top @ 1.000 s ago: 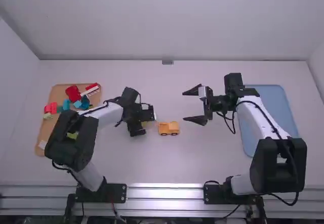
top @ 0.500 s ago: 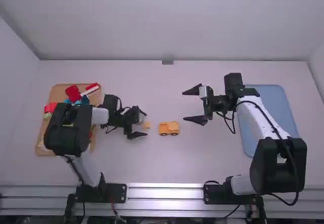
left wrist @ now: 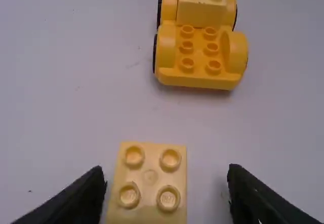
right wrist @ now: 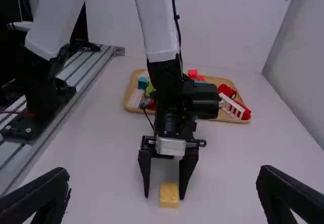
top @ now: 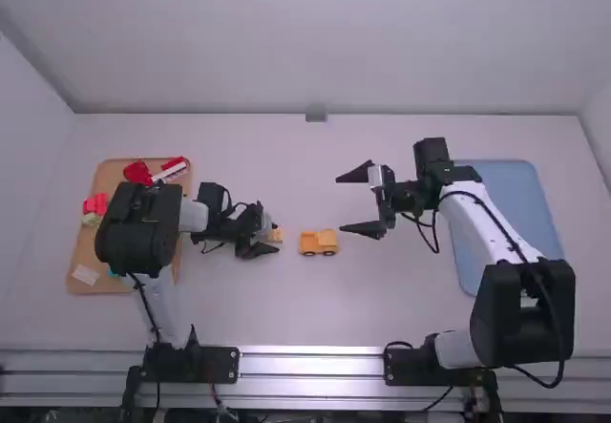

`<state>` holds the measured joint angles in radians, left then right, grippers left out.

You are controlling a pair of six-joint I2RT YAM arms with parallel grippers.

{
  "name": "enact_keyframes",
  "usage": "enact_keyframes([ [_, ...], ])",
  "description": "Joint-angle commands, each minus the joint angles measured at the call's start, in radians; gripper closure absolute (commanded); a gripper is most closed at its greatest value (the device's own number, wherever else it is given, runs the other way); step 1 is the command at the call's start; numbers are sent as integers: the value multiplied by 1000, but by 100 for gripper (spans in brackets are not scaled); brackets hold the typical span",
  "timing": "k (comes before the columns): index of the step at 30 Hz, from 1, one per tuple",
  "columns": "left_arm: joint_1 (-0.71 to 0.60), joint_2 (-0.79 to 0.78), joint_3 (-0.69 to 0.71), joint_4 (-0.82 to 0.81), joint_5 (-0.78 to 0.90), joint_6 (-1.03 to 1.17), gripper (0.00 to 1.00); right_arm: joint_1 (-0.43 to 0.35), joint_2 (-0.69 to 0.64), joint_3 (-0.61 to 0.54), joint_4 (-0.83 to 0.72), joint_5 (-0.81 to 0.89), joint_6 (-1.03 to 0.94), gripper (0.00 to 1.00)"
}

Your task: Assemble lego blocks to make yellow taxi

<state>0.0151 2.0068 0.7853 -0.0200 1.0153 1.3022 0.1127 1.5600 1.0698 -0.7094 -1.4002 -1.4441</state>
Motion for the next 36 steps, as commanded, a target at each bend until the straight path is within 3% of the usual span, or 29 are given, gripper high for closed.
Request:
enact_keyframes([
  [1, -1, 11, -22, 3, -45, -5, 42, 0, -24, -4, -2, 11, 3, 1],
  [7, 13, 11, -61, 55, -75, -5, 58, -3, -24, -4, -2, 13, 4, 1],
  [18, 13, 11, -81, 99, -63, -47, 59, -24, -24, -4, -8, 19, 3, 1],
  [25, 15, 6, -5, -16, -54, -124, 85, 24, -21, -43, 16, 279, 3, 1],
  [28, 6, -22, 26, -136, -56, -69, 89, 33, -21, -131, 148, 291, 53, 1],
  [35, -9, -156, 15, -246, -6, -27, 84, -3, -21, -419, 687, 299, 440, 1],
  [36, -11, -161, 13, -246, -6, -27, 84, -3, -21, -426, 701, 299, 448, 1],
])
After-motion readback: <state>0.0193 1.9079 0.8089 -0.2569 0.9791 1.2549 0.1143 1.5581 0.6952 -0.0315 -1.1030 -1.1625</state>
